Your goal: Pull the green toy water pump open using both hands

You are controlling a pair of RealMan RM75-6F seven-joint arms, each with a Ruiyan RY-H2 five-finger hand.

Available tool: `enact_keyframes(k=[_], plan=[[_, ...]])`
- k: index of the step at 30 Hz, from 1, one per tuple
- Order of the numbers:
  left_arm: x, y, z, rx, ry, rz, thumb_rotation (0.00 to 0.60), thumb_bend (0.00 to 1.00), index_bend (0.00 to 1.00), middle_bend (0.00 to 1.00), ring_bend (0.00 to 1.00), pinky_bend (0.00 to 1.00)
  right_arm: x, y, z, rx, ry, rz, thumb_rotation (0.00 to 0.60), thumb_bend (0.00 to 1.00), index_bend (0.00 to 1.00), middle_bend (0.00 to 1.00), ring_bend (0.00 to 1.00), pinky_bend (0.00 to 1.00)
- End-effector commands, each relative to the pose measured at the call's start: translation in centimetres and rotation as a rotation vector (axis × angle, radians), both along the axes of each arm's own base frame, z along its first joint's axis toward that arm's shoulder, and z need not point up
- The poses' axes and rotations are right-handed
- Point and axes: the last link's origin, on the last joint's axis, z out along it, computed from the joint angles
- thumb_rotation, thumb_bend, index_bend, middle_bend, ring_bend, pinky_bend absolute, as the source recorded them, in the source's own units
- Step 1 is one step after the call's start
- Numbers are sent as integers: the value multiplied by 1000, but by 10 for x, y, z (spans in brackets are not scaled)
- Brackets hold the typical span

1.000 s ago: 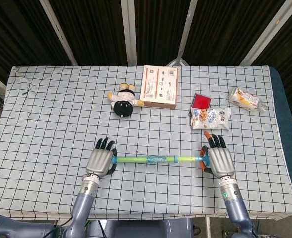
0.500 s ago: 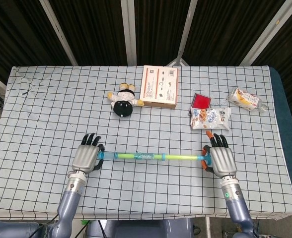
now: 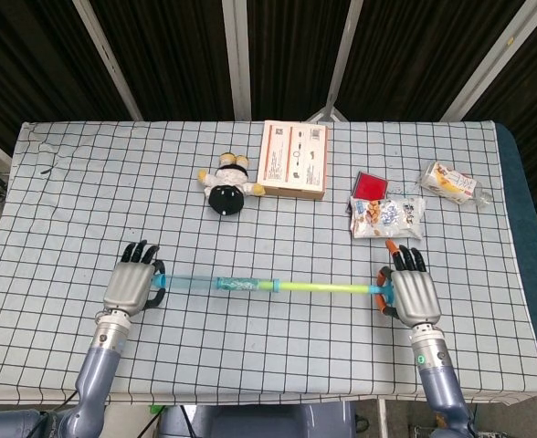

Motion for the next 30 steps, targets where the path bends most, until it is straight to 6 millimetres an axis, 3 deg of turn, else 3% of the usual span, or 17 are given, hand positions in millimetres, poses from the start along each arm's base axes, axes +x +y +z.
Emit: enact_keyframes(k=[1,14,30], plan=[[-5,1,5,5,3,5,600,560,478,121,0,0,-1,-1,1,-6,3,-4,600,474,665,115,0,0],[-22,5,30,30,26,17,600,560,483,121,0,0,-5,-3,7,-26,6,-24,600,474,665,115,0,0],[-36,7,45,47,42,39,600,560,485,121,0,0,-11,-6,10,-37,26,-52,600,474,665,115,0,0]])
